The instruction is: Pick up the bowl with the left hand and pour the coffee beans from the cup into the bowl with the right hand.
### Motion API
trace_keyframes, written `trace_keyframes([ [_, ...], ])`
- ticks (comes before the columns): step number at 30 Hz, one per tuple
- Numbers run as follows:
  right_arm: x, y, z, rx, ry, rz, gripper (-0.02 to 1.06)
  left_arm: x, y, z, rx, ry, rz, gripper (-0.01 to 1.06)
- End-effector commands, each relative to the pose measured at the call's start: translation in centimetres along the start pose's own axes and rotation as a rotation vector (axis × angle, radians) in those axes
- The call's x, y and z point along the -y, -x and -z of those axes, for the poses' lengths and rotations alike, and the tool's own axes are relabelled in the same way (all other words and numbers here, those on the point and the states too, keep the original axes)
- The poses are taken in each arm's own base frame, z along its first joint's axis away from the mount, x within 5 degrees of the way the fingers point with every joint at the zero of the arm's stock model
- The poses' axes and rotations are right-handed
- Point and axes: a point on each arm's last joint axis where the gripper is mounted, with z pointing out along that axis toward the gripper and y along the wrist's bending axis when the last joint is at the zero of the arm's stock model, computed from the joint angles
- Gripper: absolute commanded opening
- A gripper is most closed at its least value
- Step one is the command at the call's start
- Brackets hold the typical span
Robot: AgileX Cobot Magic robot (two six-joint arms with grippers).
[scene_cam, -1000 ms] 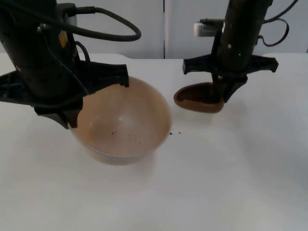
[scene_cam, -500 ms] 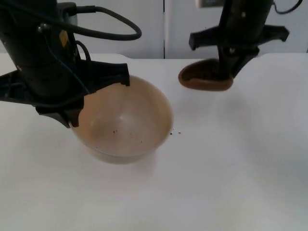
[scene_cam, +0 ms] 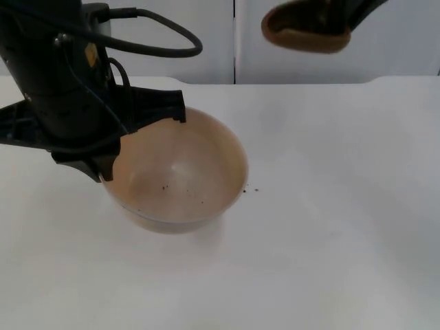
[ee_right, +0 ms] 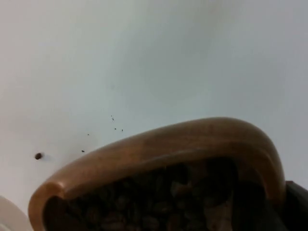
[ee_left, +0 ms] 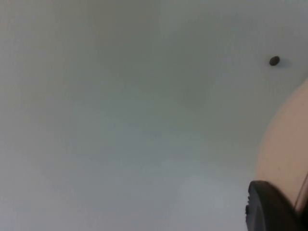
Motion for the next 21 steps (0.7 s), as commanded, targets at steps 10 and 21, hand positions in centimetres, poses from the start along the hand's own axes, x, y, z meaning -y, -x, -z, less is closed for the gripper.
trace_keyframes([
  [10,-1.32,-0.2,1.71,0.032,0.017,0.034,0.0,0.0,0.12,0.1,0.009,-0.012,0.011,0.0],
  [21,-1.31,-0.21,1.91,0.036,0.017,0.034,0.0,0.02,0.13,0.1,0.01,-0.013,0.011,0.0],
])
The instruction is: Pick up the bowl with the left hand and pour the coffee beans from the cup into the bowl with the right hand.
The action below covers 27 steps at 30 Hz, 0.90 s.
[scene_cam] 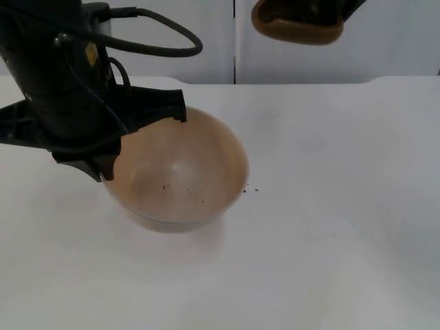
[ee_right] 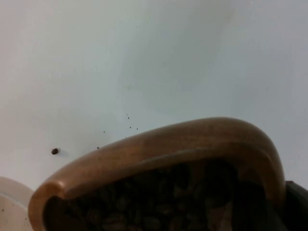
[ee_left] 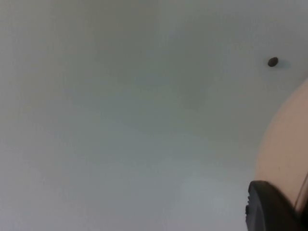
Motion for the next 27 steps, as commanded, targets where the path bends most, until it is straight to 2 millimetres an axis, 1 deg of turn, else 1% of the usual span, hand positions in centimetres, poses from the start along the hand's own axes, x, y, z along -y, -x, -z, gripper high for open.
trace_keyframes([
  [1,-0.4,0.0,1.0,0.021,0.006,0.015,0.0,0.0,0.1,0.1,0.007,-0.01,0.011,0.0],
  [3,-0.5,0.0,1.0,0.022,0.0,0.021,0.0,0.0,0.1,0.1,0.007,-0.01,0.011,0.0],
  [7,-2.6,-0.5,1.1,0.03,-0.026,0.092,0.0,0.0,0.1,0.1,0.006,-0.011,0.012,0.0],
  [8,-2.6,-0.5,1.1,0.03,-0.026,0.092,0.0,0.0,0.1,0.1,0.006,-0.011,0.012,0.0],
  [11,-4.0,-0.8,1.2,0.03,-0.015,0.125,0.0,0.0,0.1,0.1,0.006,-0.011,0.012,0.0],
  [12,-4.0,-0.8,1.2,0.03,-0.015,0.125,0.0,0.0,0.1,0.1,0.006,-0.011,0.012,0.0],
  [16,-6.2,-1.4,1.4,0.053,-0.072,0.218,0.0,0.0,0.1,0.1,0.006,-0.011,0.012,0.0],
  [17,-6.2,-1.4,1.4,0.053,-0.072,0.218,0.0,0.0,0.1,0.1,0.006,-0.011,0.012,0.0],
  [19,-7.8,-1.9,1.6,0.067,-0.094,0.287,0.0,0.0,0.1,0.1,0.008,-0.01,0.011,0.0],
  [22,-9.4,-2.4,1.9,0.082,-0.116,0.359,0.0,0.0,0.1,0.1,0.008,-0.01,0.011,0.0],
  [23,-9.4,-2.4,1.9,0.082,-0.116,0.359,0.0,0.0,0.1,0.1,0.008,-0.01,0.011,0.0],
  [27,-11.0,-3.0,2.3,0.115,-0.178,0.456,0.0,0.0,0.1,0.1,0.008,-0.01,0.011,0.0],
])
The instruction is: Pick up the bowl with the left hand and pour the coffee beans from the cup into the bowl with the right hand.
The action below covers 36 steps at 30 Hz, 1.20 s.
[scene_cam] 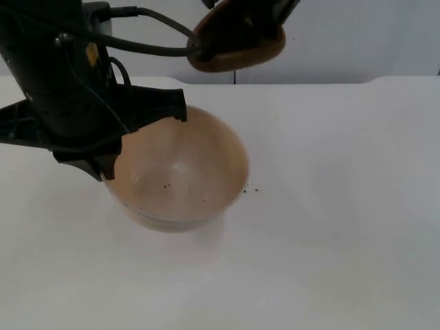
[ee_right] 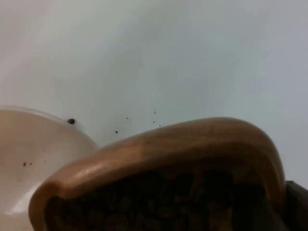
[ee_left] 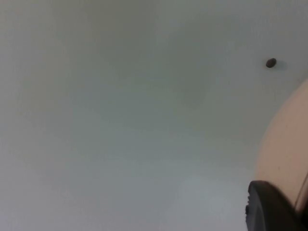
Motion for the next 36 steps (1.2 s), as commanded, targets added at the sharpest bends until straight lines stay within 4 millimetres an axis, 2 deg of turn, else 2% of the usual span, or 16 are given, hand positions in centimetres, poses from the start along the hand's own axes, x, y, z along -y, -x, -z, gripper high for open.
trace_keyframes([
  [1,-0.5,0.2,1.3,0.037,-0.037,0.054,0.0,0.0,0.1,0.1,0.006,-0.006,0.011,0.0],
  [12,-2.7,0.5,2.7,0.102,-0.19,0.203,0.0,0.0,0.1,0.1,0.006,-0.006,0.011,0.0],
  [27,-4.3,1.0,4.8,0.196,-0.388,0.343,0.0,0.0,0.1,0.1,0.006,-0.006,0.011,0.0],
  [36,-6.2,1.2,6.3,0.256,-0.484,0.448,0.0,0.0,0.1,0.1,0.006,-0.006,0.011,0.0],
])
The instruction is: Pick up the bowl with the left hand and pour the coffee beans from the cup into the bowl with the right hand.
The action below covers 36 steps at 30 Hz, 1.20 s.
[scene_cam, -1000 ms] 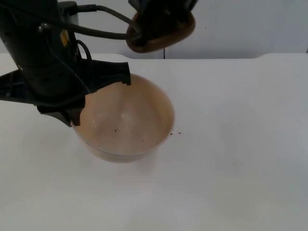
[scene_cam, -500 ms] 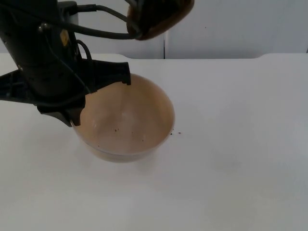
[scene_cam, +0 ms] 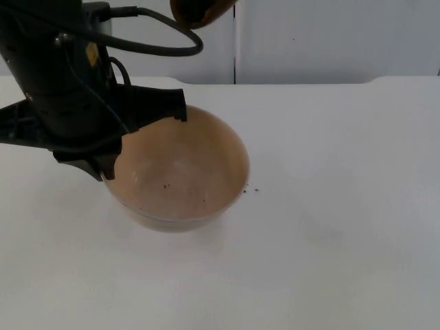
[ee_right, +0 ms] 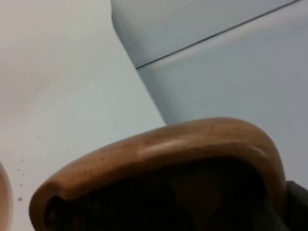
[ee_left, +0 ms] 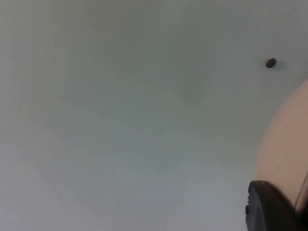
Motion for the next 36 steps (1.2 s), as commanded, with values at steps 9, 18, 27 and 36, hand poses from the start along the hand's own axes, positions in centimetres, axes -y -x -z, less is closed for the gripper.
trace_keyframes([
  [9,0.4,0.8,1.9,0.058,-0.108,0.075,0.0,0.0,0.1,0.1,0.006,-0.006,0.011,0.0],
  [18,0.1,1.3,3.0,0.089,-0.161,0.14,0.0,0.0,0.1,0.1,0.003,-0.008,0.013,0.0],
  [27,0.4,1.4,3.2,0.097,-0.207,0.159,0.0,0.0,0.0,0.1,-0.002,-0.011,0.019,0.0],
  [36,0.6,1.5,3.2,0.099,-0.23,0.171,0.0,0.0,0.0,0.1,-0.005,-0.013,0.023,0.0],
])
